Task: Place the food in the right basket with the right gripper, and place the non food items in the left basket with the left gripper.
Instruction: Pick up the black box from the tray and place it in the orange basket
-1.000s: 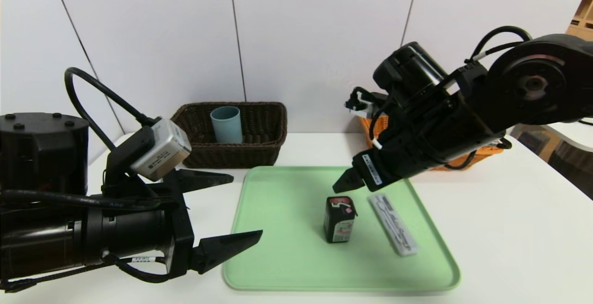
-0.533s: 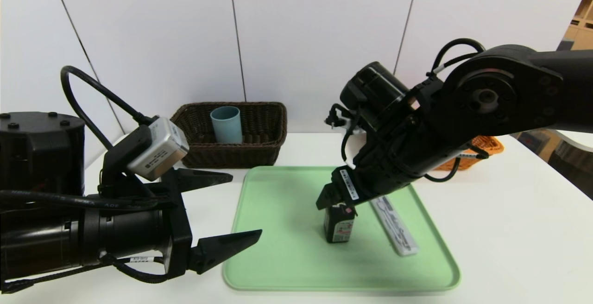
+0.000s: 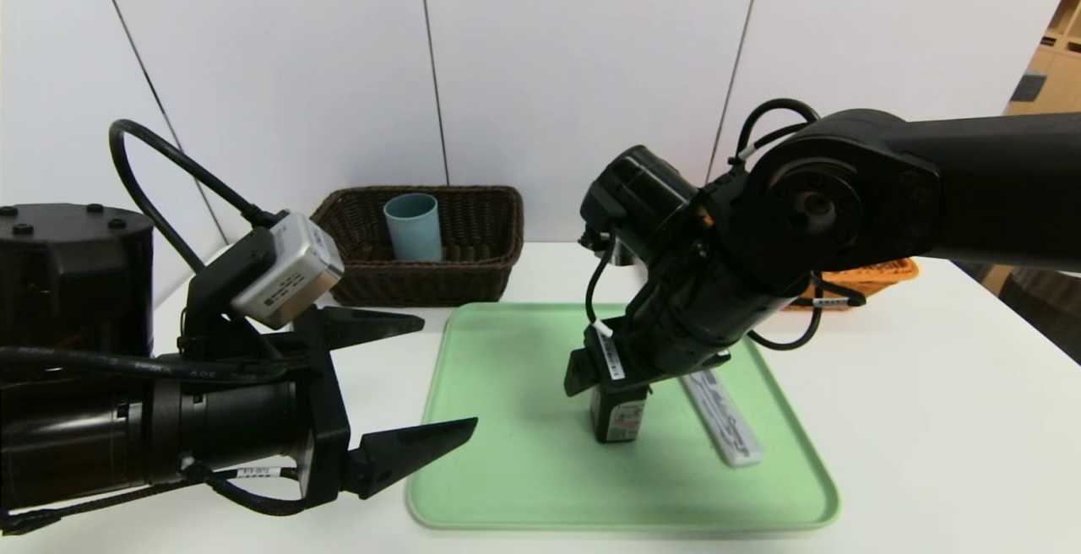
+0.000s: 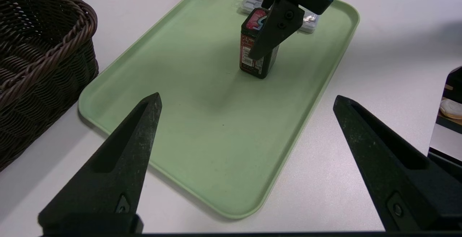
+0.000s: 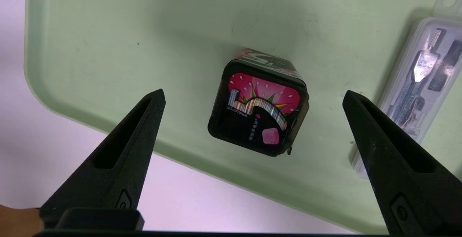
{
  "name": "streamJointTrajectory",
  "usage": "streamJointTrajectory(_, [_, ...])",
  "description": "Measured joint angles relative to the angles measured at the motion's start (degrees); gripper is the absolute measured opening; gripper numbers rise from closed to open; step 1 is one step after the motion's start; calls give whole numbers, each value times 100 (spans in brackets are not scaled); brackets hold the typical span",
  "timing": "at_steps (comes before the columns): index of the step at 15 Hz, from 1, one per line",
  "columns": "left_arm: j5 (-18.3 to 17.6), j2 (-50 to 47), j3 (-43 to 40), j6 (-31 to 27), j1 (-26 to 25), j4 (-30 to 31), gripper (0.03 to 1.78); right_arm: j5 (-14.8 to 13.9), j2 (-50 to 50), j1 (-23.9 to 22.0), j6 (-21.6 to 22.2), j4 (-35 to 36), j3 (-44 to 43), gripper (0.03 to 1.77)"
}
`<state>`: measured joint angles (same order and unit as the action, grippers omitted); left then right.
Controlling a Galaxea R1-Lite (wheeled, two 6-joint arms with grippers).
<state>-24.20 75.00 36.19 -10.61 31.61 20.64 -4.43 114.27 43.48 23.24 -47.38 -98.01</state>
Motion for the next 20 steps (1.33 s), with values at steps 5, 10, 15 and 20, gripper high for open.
streamJointTrajectory(5, [0,17,11,9,2,2,169,-152,146,11,440,-149,-6,170])
streamJointTrajectory(10, [0,57,27,2,2,24,169,-201,223,17,551,-234,-6,170])
streamJointTrajectory(15, [-2,72,38,2,2,26,169,-205,330,65,527,-217,-35,170])
streamJointTrajectory(20, [0,77,44,2,2,24,169,-205,416,194,499,-215,-107,98])
